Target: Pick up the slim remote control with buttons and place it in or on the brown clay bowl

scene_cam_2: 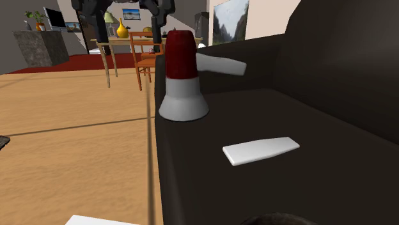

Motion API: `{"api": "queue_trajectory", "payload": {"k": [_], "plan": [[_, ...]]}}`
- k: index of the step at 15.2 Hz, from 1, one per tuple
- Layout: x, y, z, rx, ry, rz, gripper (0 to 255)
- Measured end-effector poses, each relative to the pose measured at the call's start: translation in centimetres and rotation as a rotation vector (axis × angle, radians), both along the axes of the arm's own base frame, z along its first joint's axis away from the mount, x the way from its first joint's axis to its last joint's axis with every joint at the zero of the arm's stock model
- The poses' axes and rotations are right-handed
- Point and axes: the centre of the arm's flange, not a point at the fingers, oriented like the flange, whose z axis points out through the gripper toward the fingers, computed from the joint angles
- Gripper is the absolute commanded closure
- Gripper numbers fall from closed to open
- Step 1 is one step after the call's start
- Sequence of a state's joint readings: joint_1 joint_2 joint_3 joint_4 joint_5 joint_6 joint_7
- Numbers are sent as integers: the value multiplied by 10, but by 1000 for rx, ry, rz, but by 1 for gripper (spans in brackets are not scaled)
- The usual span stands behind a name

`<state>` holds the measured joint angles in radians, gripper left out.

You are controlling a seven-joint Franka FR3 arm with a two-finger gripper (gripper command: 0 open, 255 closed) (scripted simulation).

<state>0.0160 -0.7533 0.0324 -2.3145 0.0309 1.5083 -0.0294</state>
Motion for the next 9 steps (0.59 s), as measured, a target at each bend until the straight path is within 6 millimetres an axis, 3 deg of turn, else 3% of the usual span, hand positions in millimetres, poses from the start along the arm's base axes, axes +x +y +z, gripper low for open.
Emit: {"api": "queue_trajectory", "payload": {"k": [2,9], "plan": [[3,-4,-2,-1,0,-19,0],[49,-50,-55,-8,-7,-284,0]]}}
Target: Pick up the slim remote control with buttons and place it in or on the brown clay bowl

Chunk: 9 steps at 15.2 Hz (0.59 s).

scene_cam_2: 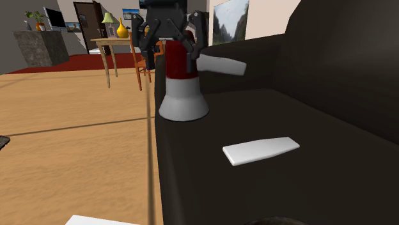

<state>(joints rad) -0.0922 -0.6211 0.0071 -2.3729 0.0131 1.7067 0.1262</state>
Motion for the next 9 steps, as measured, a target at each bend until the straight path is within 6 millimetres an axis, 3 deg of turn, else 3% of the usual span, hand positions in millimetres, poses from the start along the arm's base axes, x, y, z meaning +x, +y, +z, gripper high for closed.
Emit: {"api": "queue_trajectory", "payload": {"k": [9], "plan": [[43,-88,-68,-11,-12,-369,0]]}}
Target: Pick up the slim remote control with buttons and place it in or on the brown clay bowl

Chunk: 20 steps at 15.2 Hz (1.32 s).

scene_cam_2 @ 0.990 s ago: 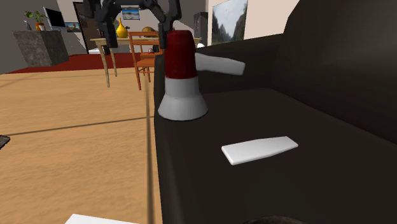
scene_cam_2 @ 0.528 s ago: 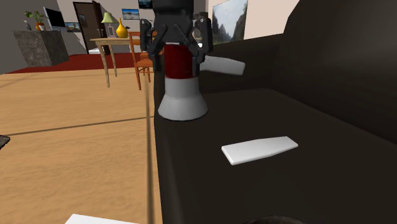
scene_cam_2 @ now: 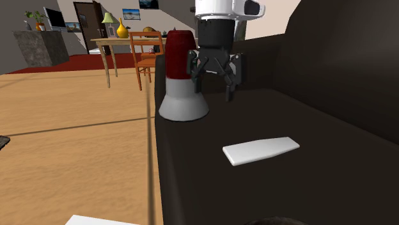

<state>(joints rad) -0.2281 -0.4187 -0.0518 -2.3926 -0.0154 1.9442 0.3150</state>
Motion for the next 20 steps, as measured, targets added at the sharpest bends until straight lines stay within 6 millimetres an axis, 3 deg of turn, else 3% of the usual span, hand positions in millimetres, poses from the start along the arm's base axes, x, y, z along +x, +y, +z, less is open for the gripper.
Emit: {"api": "queue_trajectory", "payload": {"k": [7,13,20], "plan": [[9,-72,-54,-8,-8,-287,0],[1,-137,-98,-15,-15,-525,0],[-2,-143,-136,-16,-16,-559,0]]}}
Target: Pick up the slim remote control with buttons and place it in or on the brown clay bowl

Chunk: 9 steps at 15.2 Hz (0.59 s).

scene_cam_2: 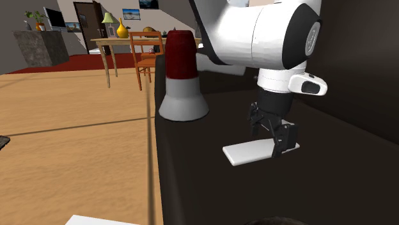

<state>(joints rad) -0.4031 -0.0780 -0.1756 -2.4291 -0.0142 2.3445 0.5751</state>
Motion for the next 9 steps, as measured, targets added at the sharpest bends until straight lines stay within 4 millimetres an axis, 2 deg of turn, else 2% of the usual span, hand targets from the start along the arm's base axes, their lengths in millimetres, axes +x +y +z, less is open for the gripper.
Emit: {"api": "queue_trajectory", "payload": {"k": [7,8,9], "plan": [[-1,-1,-7,0,-1,0,0],[-1,-1,-7,0,-1,0,255],[-1,-1,-7,-1,-1,0,255]]}}
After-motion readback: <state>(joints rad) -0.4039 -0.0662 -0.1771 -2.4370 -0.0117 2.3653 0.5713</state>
